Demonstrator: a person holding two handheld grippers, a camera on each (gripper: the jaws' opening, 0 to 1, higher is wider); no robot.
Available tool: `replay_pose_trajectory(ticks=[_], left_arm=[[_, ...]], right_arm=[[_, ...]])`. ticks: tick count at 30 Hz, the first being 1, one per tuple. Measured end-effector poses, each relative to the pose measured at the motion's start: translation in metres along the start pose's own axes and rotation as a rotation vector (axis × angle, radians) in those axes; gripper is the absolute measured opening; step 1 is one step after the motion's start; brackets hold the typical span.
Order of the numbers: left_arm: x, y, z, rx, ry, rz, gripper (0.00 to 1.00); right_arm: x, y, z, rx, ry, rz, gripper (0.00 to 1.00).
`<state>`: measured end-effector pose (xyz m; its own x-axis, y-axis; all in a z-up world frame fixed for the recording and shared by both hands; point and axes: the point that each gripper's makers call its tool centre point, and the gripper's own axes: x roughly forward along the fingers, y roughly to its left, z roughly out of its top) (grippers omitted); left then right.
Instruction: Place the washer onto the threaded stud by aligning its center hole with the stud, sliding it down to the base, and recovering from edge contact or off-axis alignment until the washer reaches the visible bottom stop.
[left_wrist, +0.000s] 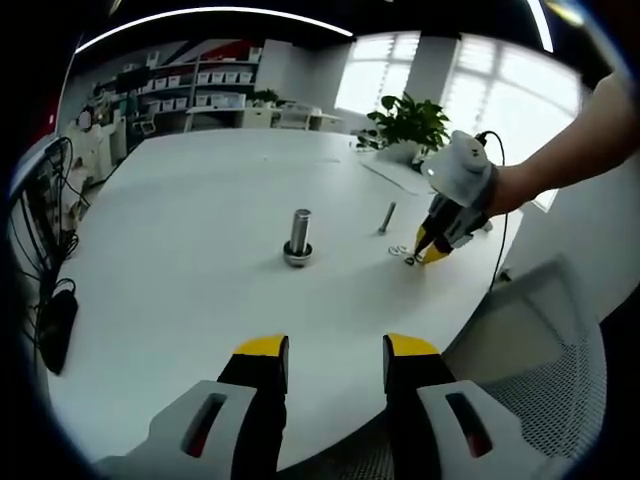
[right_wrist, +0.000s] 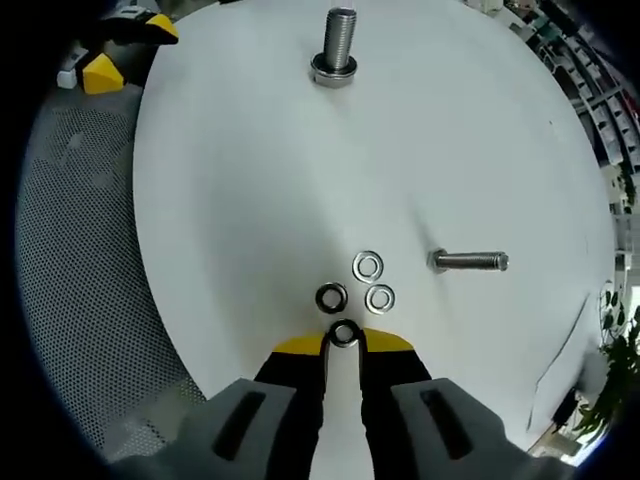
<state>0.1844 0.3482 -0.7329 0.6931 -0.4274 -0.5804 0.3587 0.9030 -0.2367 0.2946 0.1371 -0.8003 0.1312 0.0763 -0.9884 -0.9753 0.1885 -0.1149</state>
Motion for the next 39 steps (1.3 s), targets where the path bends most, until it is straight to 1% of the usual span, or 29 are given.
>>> replay_pose_trajectory(ticks=[5,7,14,21,24,30,39], left_arm=[[0.0,-0.001,0.0,0.002,0.0,-0.008,0.36],[0.0,-0.002,0.0,-0.001,-0.001,-0.012,0.36],[0.0,-0.002,0.0,0.003,0.004,-0.012,0.36],[0.0,-0.001,0.0,-0.002,0.001,-0.01,0.36],[0.0,-0.002,-0.001,0.0,0.003,-0.012,0.36],[0.0,-0.001,0.001,-0.002,-0.004,-0.01,0.36],[0.0,-0.002,0.0,0.003,-0.003,-0.009,0.36]], right_arm=[[-0.001,-0.001,-0.001,0.019,-0.037,-0.012,0.14],[-0.002,0.0,-0.001,0.041,-0.045,-0.001,0.14],[-0.003,-0.002,-0.008,0.058,-0.044,0.011,0.14],[-0.009,-0.007,-0.01,0.124,-0.066,0.03,0.14],[-0.014,-0.012,-0.006,0.15,-0.086,0.023,0.14],[-0.025,-0.023,0.004,0.168,-0.135,0.004,0.14],[-0.038,-0.029,0.008,0.163,-0.147,-0.007,0.14]])
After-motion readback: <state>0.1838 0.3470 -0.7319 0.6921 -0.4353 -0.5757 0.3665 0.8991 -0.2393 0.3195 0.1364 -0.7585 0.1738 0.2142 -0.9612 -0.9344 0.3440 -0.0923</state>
